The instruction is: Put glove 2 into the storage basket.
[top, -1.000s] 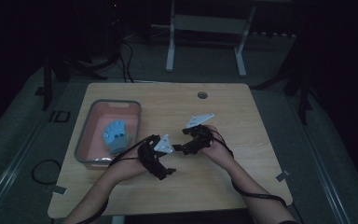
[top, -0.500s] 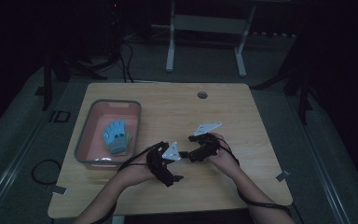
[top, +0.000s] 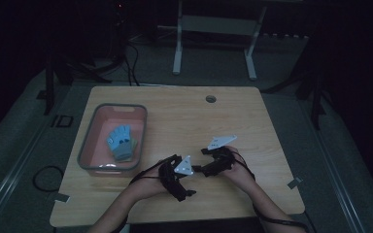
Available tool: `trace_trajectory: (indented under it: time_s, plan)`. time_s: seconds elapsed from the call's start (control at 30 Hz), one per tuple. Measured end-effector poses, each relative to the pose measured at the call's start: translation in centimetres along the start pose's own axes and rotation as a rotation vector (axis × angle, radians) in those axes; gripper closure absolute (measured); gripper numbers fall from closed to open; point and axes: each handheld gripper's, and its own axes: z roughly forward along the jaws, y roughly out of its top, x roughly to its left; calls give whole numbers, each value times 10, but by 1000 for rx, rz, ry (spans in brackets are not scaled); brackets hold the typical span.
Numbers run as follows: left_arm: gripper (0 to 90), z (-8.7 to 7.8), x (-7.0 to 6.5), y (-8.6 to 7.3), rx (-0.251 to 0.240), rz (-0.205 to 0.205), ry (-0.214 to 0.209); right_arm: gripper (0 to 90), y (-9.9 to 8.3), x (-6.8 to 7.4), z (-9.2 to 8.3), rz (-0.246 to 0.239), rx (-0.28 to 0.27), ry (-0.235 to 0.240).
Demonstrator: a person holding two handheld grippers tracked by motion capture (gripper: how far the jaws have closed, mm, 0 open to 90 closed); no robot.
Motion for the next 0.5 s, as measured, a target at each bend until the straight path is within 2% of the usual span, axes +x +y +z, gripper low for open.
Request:
trace_trajectory:
  time_s: [0.17, 0.5]
  plan:
    - [70, 6, -4, -4, 2, 7, -14, 154, -9, 3, 1, -10, 23, 5]
    - [70, 11, -8, -7, -36, 24, -36, 153, -20, 9, -4, -20, 28, 66]
